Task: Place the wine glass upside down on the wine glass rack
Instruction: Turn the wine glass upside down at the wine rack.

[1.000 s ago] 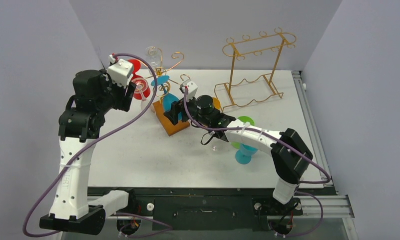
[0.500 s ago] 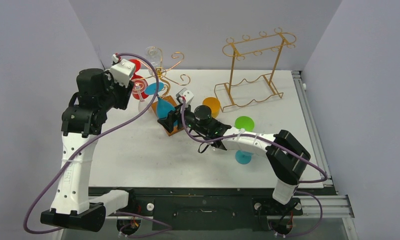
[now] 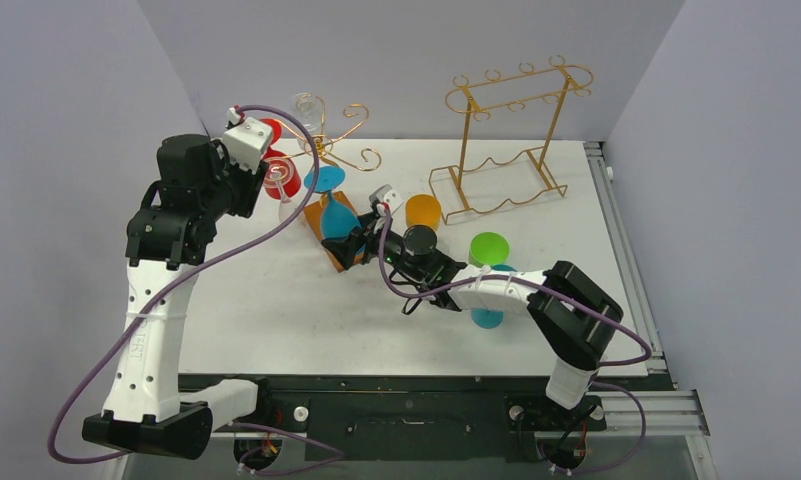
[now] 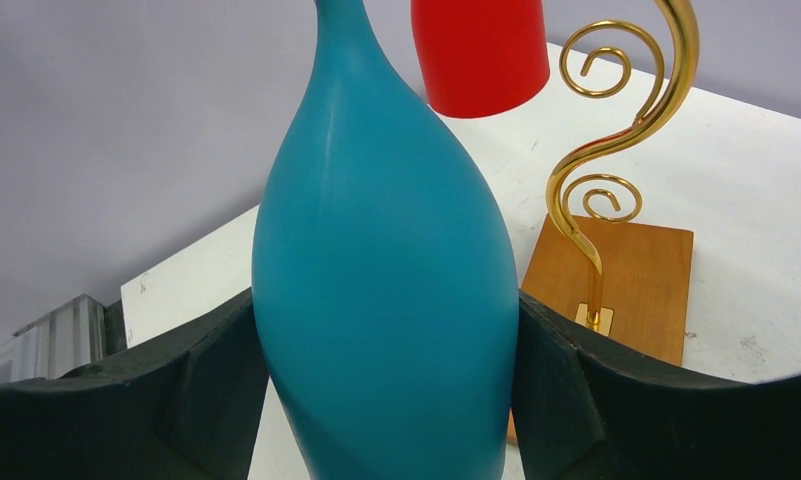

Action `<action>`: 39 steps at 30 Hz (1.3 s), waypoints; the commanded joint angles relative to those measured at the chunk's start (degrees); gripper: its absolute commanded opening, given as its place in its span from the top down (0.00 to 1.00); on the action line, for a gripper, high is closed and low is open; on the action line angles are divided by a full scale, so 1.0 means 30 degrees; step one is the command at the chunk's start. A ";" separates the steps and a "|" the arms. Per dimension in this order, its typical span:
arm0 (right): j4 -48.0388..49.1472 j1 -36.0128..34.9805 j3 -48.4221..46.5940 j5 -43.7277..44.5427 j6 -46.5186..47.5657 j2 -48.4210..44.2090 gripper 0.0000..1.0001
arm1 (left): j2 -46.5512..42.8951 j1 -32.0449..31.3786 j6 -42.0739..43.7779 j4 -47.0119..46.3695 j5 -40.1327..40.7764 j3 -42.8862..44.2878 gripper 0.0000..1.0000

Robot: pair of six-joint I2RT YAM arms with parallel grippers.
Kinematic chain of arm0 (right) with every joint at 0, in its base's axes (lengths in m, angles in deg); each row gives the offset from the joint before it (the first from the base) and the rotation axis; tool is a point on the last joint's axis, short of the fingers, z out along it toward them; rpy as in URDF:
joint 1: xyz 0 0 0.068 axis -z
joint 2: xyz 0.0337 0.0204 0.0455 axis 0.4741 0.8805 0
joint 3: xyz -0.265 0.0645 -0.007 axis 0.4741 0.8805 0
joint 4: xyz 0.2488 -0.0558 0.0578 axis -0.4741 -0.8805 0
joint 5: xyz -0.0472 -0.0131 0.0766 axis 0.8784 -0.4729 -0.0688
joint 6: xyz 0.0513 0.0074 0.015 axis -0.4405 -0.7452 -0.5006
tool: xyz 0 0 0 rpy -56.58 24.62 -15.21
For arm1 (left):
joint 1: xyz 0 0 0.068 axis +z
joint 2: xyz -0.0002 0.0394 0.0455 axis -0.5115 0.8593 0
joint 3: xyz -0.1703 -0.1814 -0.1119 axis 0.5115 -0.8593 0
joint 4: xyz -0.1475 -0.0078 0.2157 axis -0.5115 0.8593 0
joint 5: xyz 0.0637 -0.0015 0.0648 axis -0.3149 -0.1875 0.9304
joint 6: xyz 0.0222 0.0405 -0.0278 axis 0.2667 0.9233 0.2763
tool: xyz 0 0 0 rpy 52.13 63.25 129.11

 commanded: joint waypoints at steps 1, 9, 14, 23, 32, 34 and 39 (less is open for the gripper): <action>0.2523 -0.0106 0.0104 0.0691 -0.0837 -0.0209 0.44 | 0.0068 0.0089 0.0097 -0.0008 0.0422 0.1322 0.61; 0.1735 -0.0275 0.0160 0.1180 -0.0794 0.0508 0.21 | 0.0157 0.0096 0.0042 0.0591 0.0131 0.2912 0.52; 0.1019 -0.0467 0.0590 0.1507 -0.0312 0.0245 0.21 | 0.0635 0.0086 0.0022 0.1597 -0.0665 0.4770 0.47; -0.0908 -0.1220 0.1171 0.2311 0.0023 -0.0805 0.20 | 0.1486 -0.0232 -0.0150 0.2394 -0.1824 0.6128 0.43; -0.1229 -0.1445 0.2054 0.2530 -0.0985 -0.1065 0.19 | 0.2155 -0.1150 -0.0541 0.2807 -0.2675 0.6812 0.43; -0.1925 -0.1439 0.1571 0.2324 -0.1117 -0.0695 0.18 | 0.2289 -0.1669 -0.0566 0.2806 -0.2882 0.6947 0.43; -0.3737 -0.1430 0.0553 0.2097 -0.1178 -0.0029 0.18 | 0.2372 -0.3400 -0.0221 0.2951 -0.3613 0.7080 0.44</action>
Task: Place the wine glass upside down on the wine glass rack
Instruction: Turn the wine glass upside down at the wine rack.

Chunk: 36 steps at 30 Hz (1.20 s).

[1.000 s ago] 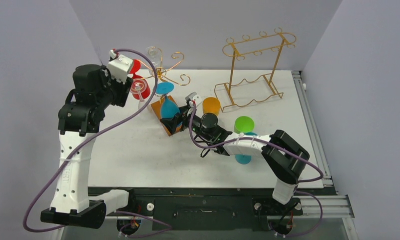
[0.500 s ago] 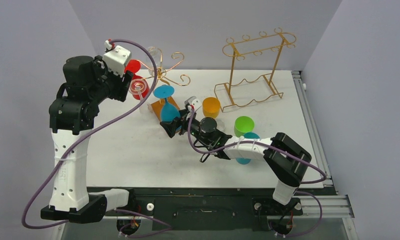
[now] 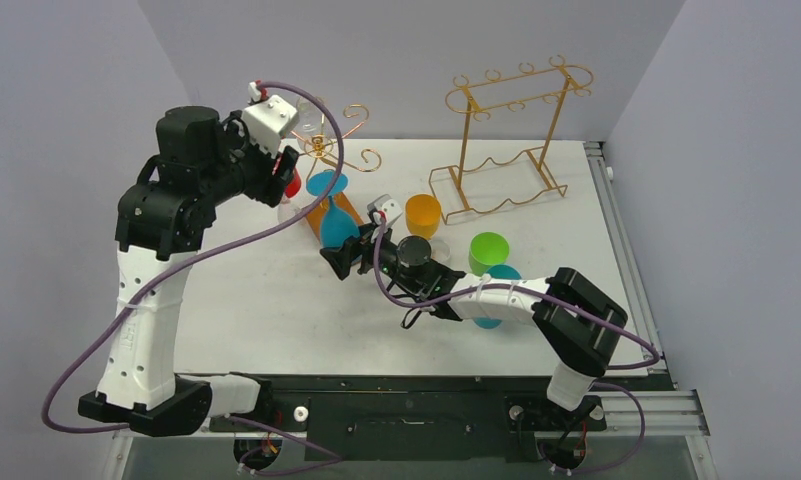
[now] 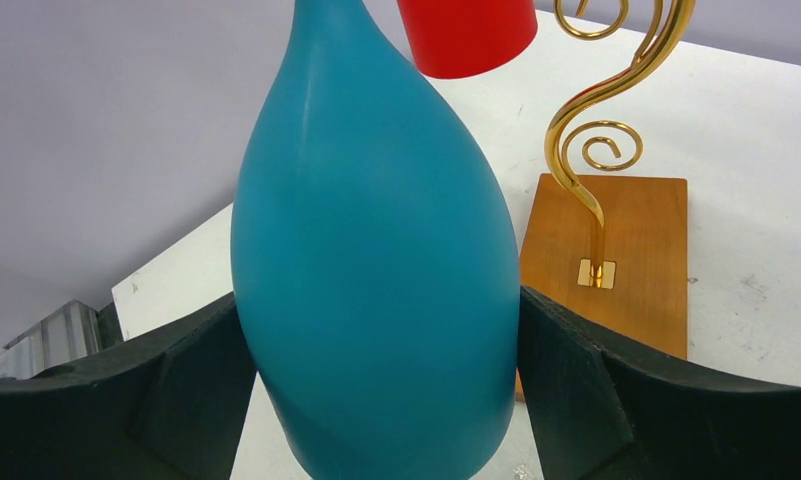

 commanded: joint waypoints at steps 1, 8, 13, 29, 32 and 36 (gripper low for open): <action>-0.2919 -0.0226 -0.0303 -0.0548 -0.0430 0.0760 0.18 | -0.0019 -0.1544 0.0181 0.0021 -0.1027 0.0614 0.44; -0.2721 -0.0228 0.0222 -0.0212 -0.0435 0.0816 0.16 | 0.0071 -0.3875 0.1121 -0.0606 0.0293 -0.1021 0.45; -0.2234 -0.0237 0.0459 0.0067 -0.0510 0.1049 0.16 | 0.0714 -0.4235 0.1545 -0.0958 0.0891 -0.1379 0.47; -0.2204 -0.0984 0.1475 0.0021 0.1379 -0.1232 0.15 | 0.0904 -0.4430 0.2626 -0.0331 0.0745 -0.0296 0.50; -0.4625 -0.1077 0.1382 -0.0086 0.2008 -0.3701 0.15 | 0.0888 -0.4404 0.2348 -0.0115 0.0726 0.0708 0.50; -0.9538 -0.0566 -0.0658 -0.0514 0.2158 -0.6186 0.19 | 0.0879 -0.4346 0.1689 -0.0367 0.1327 0.2105 0.50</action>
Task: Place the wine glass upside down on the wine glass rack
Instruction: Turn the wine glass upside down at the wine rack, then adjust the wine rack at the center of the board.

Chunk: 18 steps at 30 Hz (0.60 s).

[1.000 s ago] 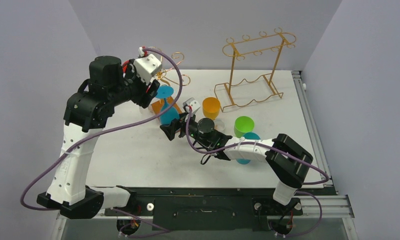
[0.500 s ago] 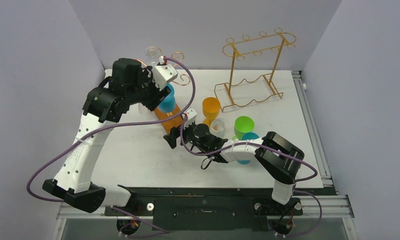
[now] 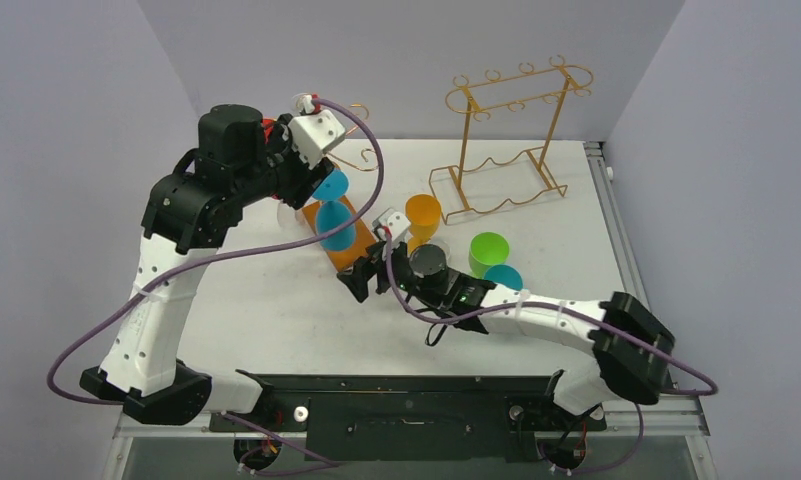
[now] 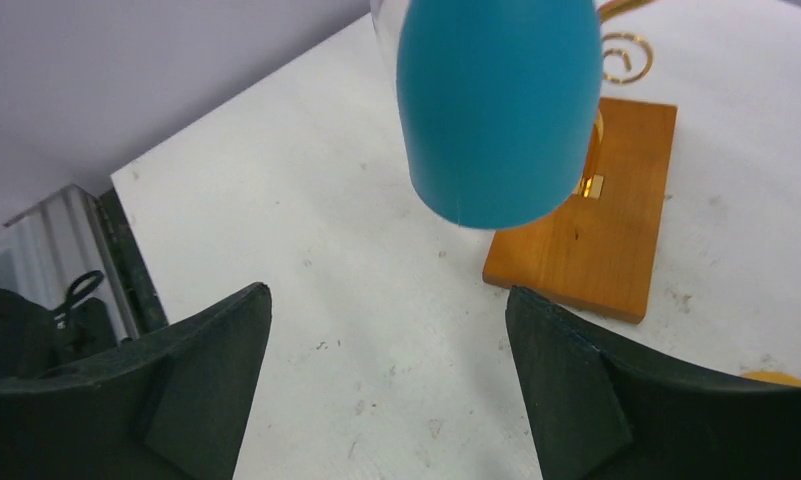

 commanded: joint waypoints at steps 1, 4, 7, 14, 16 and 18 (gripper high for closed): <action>-0.4945 0.0607 -0.3020 -0.0785 0.0601 -0.3073 0.21 | -0.0250 0.0029 -0.0992 -0.0605 0.0753 0.2083 0.50; -0.8033 0.1754 -0.5136 -0.1633 -0.0018 -0.3850 0.25 | -0.0351 0.0124 -0.1421 -0.0833 0.1403 0.2440 0.51; -1.0344 0.3315 -0.6950 -0.2030 -0.0554 -0.4143 0.29 | -0.0674 0.0295 -0.1328 -0.0921 0.2036 0.1900 0.51; -1.3126 0.6065 -1.1364 -0.0720 -0.0987 -0.2765 0.38 | -0.0069 0.0381 -0.2777 -0.1769 0.2638 0.1966 0.51; -1.3436 0.6714 -1.2540 -0.0747 -0.1447 -0.1948 0.38 | 0.0635 0.0381 -0.3477 -0.2087 0.2976 0.2505 0.51; -1.3451 0.6973 -1.3590 -0.0906 -0.1581 -0.0951 0.38 | 0.1484 0.0381 -0.4141 -0.2375 0.3364 0.3099 0.50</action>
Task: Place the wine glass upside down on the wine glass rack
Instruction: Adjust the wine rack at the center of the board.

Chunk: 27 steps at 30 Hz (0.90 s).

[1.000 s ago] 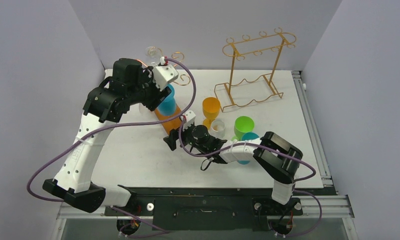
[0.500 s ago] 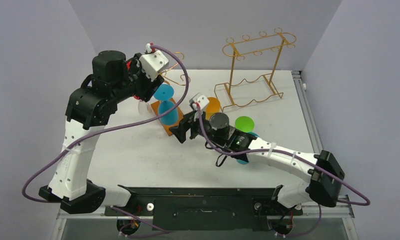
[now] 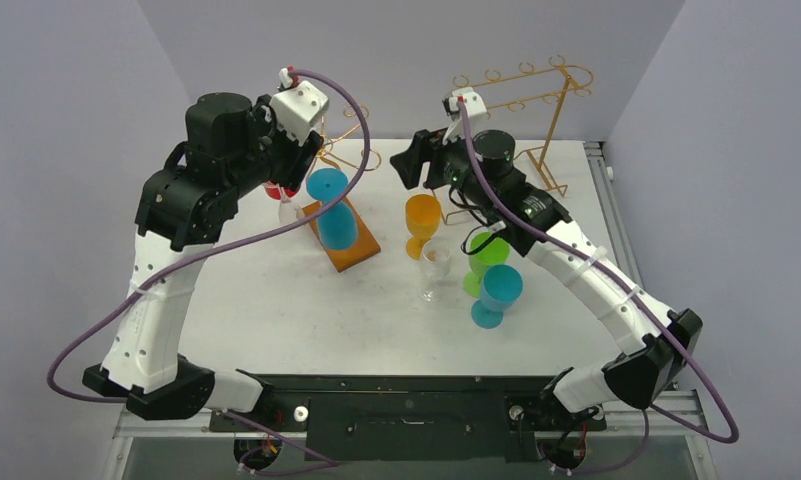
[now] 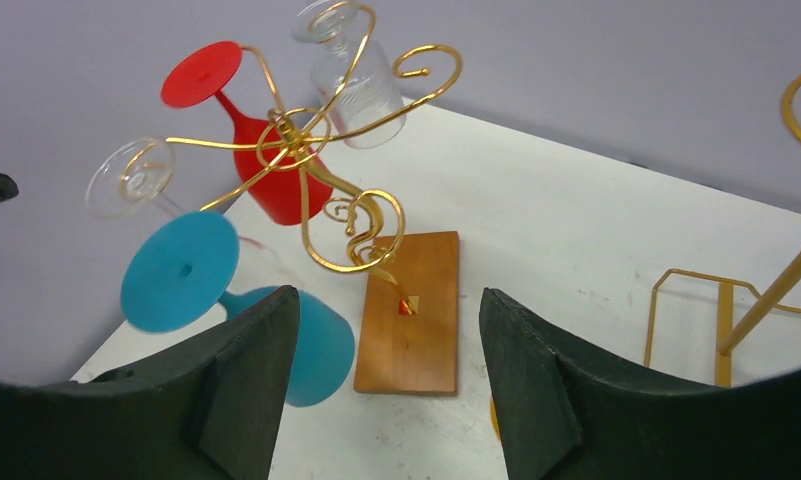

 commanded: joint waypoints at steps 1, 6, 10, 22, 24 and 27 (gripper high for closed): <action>-0.1217 0.0590 -0.2676 0.0183 -0.0595 0.1930 0.38 | 0.1698 0.0104 -0.2072 -0.1780 0.1100 0.1546 0.50; -0.1780 0.0614 -0.5017 -0.0770 -0.1052 0.4336 0.42 | 0.3920 0.0187 -0.3406 -0.1496 0.1631 0.2802 0.50; -0.1129 0.0650 -0.5099 -0.1219 -0.1390 0.4944 0.47 | 0.5722 0.0748 -0.4734 -0.0821 0.1837 0.3749 0.53; 0.0450 0.0852 -0.4291 -0.2050 -0.2335 0.5365 0.60 | 0.7228 0.1775 -0.5908 0.0045 0.1277 0.4190 0.62; 0.0602 0.0884 -0.4267 -0.2076 -0.2540 0.5496 0.61 | 0.7288 0.2019 -0.6258 0.0024 0.0977 0.4217 0.62; 0.0973 0.0934 -0.4168 -0.2127 -0.2905 0.5619 0.64 | 0.7342 0.2501 -0.6736 -0.0051 0.0231 0.4280 0.63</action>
